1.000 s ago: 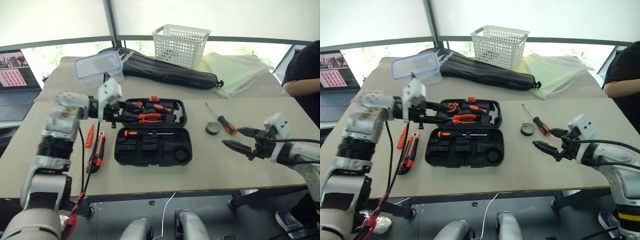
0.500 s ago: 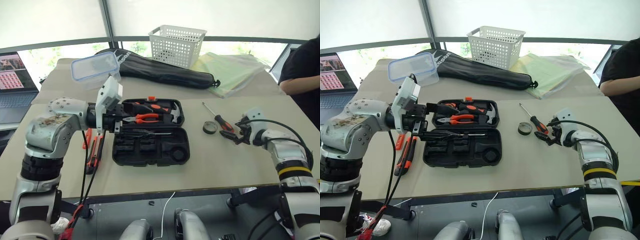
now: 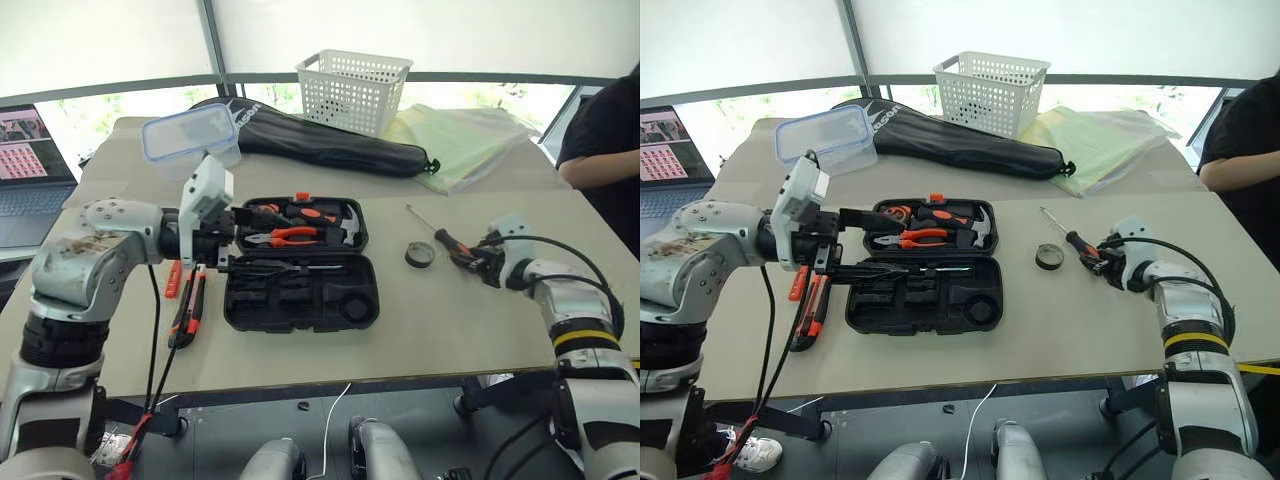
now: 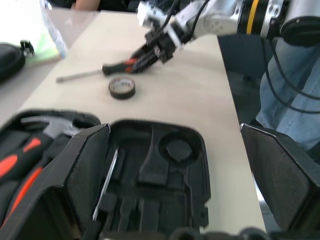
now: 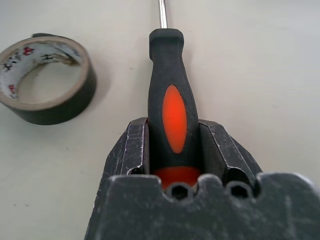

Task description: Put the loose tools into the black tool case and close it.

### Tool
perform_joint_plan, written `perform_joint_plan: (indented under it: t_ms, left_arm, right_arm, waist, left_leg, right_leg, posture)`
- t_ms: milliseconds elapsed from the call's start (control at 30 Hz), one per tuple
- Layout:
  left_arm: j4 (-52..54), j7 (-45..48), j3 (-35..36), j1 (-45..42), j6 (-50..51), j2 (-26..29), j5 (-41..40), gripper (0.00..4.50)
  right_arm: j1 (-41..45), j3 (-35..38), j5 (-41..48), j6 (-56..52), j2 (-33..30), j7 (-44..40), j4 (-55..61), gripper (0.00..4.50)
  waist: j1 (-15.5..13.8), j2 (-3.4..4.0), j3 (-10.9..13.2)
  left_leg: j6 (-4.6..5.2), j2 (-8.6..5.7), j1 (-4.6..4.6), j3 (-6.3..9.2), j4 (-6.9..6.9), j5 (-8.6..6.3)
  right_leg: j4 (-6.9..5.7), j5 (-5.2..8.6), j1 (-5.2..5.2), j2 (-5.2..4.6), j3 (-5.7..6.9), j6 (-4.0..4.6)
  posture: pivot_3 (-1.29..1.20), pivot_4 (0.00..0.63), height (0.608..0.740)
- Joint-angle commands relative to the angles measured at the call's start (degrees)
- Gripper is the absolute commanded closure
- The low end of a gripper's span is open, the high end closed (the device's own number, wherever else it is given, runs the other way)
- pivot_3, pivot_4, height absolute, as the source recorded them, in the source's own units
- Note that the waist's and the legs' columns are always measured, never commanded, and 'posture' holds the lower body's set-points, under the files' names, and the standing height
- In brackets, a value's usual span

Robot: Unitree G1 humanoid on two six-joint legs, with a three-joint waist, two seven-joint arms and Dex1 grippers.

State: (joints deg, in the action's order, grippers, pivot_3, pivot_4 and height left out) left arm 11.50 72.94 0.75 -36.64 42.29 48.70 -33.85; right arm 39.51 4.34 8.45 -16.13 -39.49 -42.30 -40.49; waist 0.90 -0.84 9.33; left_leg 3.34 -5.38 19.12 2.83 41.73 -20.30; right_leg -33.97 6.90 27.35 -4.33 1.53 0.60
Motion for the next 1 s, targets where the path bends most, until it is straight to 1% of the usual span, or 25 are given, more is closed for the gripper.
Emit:
perform_joint_plan:
  t_ms: [33,100,167,267,333,467,600,733,867,1000]
  left_arm:
    - [2.9,3.5,3.9,4.0,0.5,5.5,-2.4,0.0]
    - [3.7,5.3,5.2,7.1,0.7,8.6,-3.1,0.0]
    - [4.0,6.6,5.9,9.9,-0.5,10.8,-2.8,0.0]
    - [4.5,6.6,7.8,13.4,-1.6,12.6,-2.8,0.0]
    - [5.4,6.3,9.2,15.3,-1.7,13.2,-3.3,0.0]
    - [7.3,4.9,11.4,17.6,-1.5,13.5,-3.9,0.0]
    - [8.1,3.5,12.7,18.2,-1.4,13.4,-4.1,0.0]
    - [8.3,2.4,12.9,18.2,-1.8,13.6,-3.8,0.0]
    - [8.5,1.9,13.0,18.4,-2.1,13.6,-3.8,0.0]
    - [7.9,1.5,12.5,17.5,-2.5,13.8,-3.4,0.0]
  right_arm:
    - [-0.2,3.0,8.5,-4.0,-1.5,-6.9,21.0,3.49]
    - [-0.9,0.4,13.3,-6.7,-1.8,-14.3,32.3,3.49]
    - [-1.4,-2.9,15.0,-7.2,-2.4,-19.9,39.1,3.49]
    - [-1.7,-9.5,13.4,-4.8,-2.5,-25.8,45.0,3.49]
    - [-1.0,-13.4,11.0,-3.5,-1.4,-26.9,45.8,3.49]
    - [1.4,-19.6,5.4,0.6,1.6,-27.3,42.8,3.49]
    - [3.9,-22.3,0.9,4.2,3.9,-26.8,37.0,3.49]
    - [6.0,-23.1,-3.0,8.2,5.7,-25.2,30.2,3.49]
    - [5.9,-24.0,-6.4,16.4,6.1,-25.5,24.9,3.49]
    - [6.7,-24.0,-8.8,19.1,7.9,-23.8,20.4,3.49]
  waist:
    - [0.3,0.07,0.0]
    - [1.1,0.09,0.1]
    - [1.3,0.09,0.1]
    - [1.0,0.08,0.1]
    - [0.5,0.08,0.1]
    - [-0.3,0.07,0.1]
    - [-0.2,0.07,0.1]
    - [0.0,0.07,0.1]
    - [0.0,0.07,0.1]
    - [0.2,0.07,0.1]
  left_leg:
    - [0.0,0.0,0.08,-0.02,-0.01,0.0]
    - [-0.02,0.0,0.24,-0.11,-0.03,0.01]
    - [-0.06,0.0,0.26,-0.1,-0.04,0.0]
    - [-0.07,0.01,0.17,-0.04,-0.13,-0.01]
    - [-0.05,-0.02,0.18,-0.06,-0.08,-0.02]
    - [-0.03,-0.08,0.21,-0.1,-0.03,-0.03]
    - [-0.05,-0.08,0.22,-0.09,-0.03,-0.02]
    - [-0.08,-0.09,0.21,-0.09,-0.04,-0.01]
    - [-0.1,-0.09,0.22,-0.06,-0.05,0.0]
    - [-0.12,-0.09,0.2,-0.07,-0.05,-0.01]
  right_leg:
    - [-0.01,0.0,0.14,0.01,-0.03,0.0]
    - [-0.06,0.0,0.52,0.08,-0.17,0.04]
    - [-0.04,0.03,0.63,0.1,-0.2,0.08]
    - [-0.02,0.06,0.56,0.11,-0.12,0.12]
    - [-0.02,0.06,0.51,0.09,-0.09,0.11]
    - [-0.04,0.06,0.57,0.06,0.05,0.11]
    - [-0.05,0.06,0.6,0.04,0.33,0.12]
    - [-0.05,0.08,0.62,0.03,0.43,0.16]
    - [-0.05,0.09,0.62,0.02,0.52,0.18]
    - [-0.05,0.09,0.61,0.02,0.57,0.19]
  posture:
    - [0.0,0.15,0.74]
    - [0.0,0.15,0.74]
    - [0.0,0.15,0.74]
    - [0.0,0.15,0.74]
    - [0.0,0.15,0.74]
    - [0.0,0.15,0.74]
    - [0.0,0.15,0.74]
    - [0.0,0.15,0.74]
    - [0.0,0.15,0.74]
    - [0.0,0.15,0.74]
